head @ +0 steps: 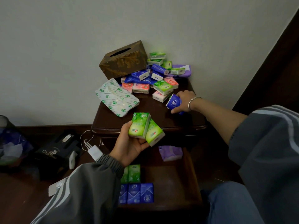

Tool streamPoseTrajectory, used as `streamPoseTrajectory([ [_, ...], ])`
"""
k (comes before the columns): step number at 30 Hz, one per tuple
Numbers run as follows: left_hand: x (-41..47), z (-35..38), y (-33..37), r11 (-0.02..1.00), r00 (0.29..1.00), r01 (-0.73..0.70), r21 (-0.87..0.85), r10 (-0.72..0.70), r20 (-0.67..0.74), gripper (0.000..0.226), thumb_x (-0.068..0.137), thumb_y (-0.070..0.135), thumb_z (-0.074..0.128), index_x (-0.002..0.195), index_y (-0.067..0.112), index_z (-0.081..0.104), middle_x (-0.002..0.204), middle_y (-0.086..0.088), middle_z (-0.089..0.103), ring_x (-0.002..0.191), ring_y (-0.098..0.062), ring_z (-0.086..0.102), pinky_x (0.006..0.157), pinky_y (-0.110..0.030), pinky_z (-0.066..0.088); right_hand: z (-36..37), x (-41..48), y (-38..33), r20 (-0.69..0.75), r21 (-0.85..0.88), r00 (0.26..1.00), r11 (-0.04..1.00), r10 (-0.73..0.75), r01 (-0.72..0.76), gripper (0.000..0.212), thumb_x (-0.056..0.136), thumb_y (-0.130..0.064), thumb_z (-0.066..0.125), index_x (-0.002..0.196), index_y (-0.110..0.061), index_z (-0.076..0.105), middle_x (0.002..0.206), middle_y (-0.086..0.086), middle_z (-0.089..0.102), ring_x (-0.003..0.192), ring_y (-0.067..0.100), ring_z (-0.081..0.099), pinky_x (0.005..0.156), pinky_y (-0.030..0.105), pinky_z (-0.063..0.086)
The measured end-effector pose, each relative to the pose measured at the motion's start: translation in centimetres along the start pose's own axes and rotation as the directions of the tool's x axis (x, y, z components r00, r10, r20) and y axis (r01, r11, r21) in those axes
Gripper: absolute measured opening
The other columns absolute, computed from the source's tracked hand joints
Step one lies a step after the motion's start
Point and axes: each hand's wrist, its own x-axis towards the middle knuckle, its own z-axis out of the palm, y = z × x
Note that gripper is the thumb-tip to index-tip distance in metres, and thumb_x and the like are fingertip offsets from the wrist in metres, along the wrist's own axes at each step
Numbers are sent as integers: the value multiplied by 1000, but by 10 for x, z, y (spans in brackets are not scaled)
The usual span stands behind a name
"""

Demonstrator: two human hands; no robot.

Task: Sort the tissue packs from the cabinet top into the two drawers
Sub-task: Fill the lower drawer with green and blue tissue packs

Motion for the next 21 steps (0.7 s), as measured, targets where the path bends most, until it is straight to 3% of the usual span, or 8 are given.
streamPoseTrajectory([
  [2, -17, -11, -4, 999, 1000, 21, -34, -21, 2, 52, 86, 52, 49, 112, 12, 71, 117, -13, 69, 103, -28, 69, 80, -45, 58, 6, -6, 0, -65, -84, 997, 996, 32, -37, 97, 56, -69, 72, 130, -15, 41, 128, 12, 45, 119, 29, 41, 96, 42, 40],
  [4, -33, -22, -6, 998, 1000, 20, -53, -20, 4, 53, 82, 53, 53, 110, 12, 72, 119, -14, 68, 105, -29, 67, 78, -45, 58, 14, -12, 1, -124, -61, 991, 997, 48, -56, 98, 53, -69, 74, 128, -14, 41, 128, 12, 46, 118, 30, 42, 95, 42, 40],
  [8, -57, -47, -11, 1000, 1000, -14, 18, 14, -25, 49, 84, 42, 59, 123, 12, 63, 123, -15, 65, 110, -31, 65, 83, -47, 57, 20, -33, -1, -150, 251, 987, 968, 61, -21, 88, 52, -51, 85, 114, -16, 34, 118, 12, 52, 105, 31, 55, 87, 43, 48],
  [12, -73, -77, -17, 999, 990, -49, -18, 46, -135, 53, 83, 39, 59, 129, 13, 57, 127, -17, 62, 119, -33, 58, 91, -49, 53, 28, -69, -6, -353, 377, 933, 923, 69, 74, 71, 64, -40, 82, 112, -11, 38, 111, 10, 58, 97, 30, 59, 77, 37, 46],
  [14, -77, -94, -19, 993, 972, -100, -66, 83, -219, 53, 82, 41, 59, 128, 13, 57, 130, -17, 60, 124, -33, 54, 93, -47, 50, 41, -98, -11, -380, 666, 899, 738, 218, 102, 65, 67, -32, 82, 115, -11, 44, 106, 3, 57, 89, 19, 57, 74, 29, 45],
  [17, -77, -119, -29, 978, 937, -164, -132, 113, -331, 54, 91, 41, 51, 137, 13, 49, 138, -18, 53, 128, -33, 50, 104, -46, 43, 81, -148, -18, -169, 964, 935, 251, 312, 90, 52, 68, -19, 81, 112, -15, 53, 98, -1, 66, 78, 10, 64, 64, 18, 52],
  [19, -73, -130, -42, 971, 915, -175, -164, 99, -391, 53, 95, 40, 47, 141, 13, 44, 140, -18, 50, 130, -35, 47, 107, -49, 38, 121, -173, -30, 104, 989, 964, 81, 246, -127, 41, 68, -17, 80, 105, -13, 62, 86, 2, 73, 70, 13, 69, 55, 21, 55],
  [21, -68, -135, -52, 973, 888, -166, -162, 77, -453, 51, 96, 38, 47, 140, 13, 45, 135, -15, 55, 128, -33, 49, 100, -49, 43, 159, -182, -48, 385, 922, 908, -22, 163, -387, 27, 71, -15, 78, 95, -9, 67, 71, 6, 74, 58, 15, 69, 47, 24, 53],
])
